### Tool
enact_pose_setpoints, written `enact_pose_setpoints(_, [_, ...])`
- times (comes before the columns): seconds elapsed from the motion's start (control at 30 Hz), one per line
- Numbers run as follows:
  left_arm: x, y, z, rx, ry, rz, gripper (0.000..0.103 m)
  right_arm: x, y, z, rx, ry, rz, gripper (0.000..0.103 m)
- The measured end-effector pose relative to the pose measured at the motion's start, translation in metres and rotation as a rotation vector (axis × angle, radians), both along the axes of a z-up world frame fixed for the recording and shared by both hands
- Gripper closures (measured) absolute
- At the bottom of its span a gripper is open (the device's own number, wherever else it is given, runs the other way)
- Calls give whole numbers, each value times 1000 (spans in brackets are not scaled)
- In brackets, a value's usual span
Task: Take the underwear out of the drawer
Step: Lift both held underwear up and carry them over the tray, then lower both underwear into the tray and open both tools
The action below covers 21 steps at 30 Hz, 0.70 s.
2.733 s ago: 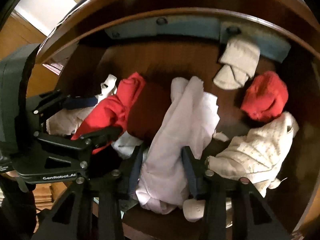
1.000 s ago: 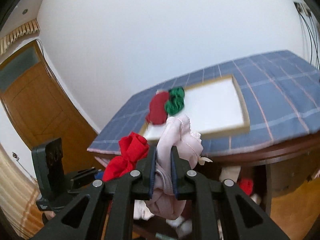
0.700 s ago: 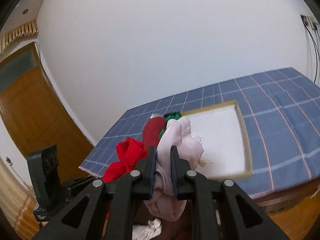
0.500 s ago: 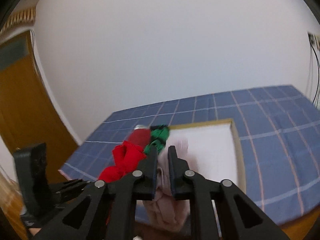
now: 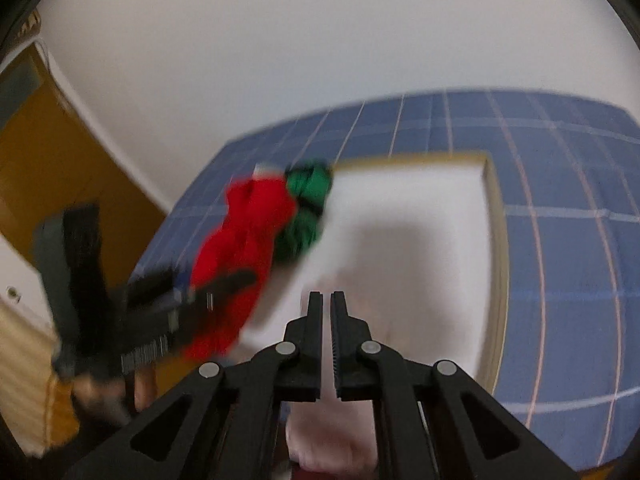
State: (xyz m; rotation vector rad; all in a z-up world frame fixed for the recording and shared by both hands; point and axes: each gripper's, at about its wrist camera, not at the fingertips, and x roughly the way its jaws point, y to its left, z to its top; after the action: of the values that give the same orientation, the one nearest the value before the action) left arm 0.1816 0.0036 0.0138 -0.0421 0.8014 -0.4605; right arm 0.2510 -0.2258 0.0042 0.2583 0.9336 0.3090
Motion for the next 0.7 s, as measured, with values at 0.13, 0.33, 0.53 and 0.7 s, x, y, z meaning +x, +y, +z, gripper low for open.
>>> enact_pose_setpoints(0.13, [2,6,1,-27,19,7,66,-13,-2,-11,23,86,29,80])
enact_pose_setpoints(0.33, [-2,5,8,-18,6,-5,66,-13,-3,-9,84,93,38,40])
enact_pose_setpoints(0.53, [-2,2,12,-3,3,-8,66,1,2,-37,41,266,17,40])
enact_pose_setpoints(0.7, [-1,3,12,4,10,3,66,9,5,-60,24,340,-10,71])
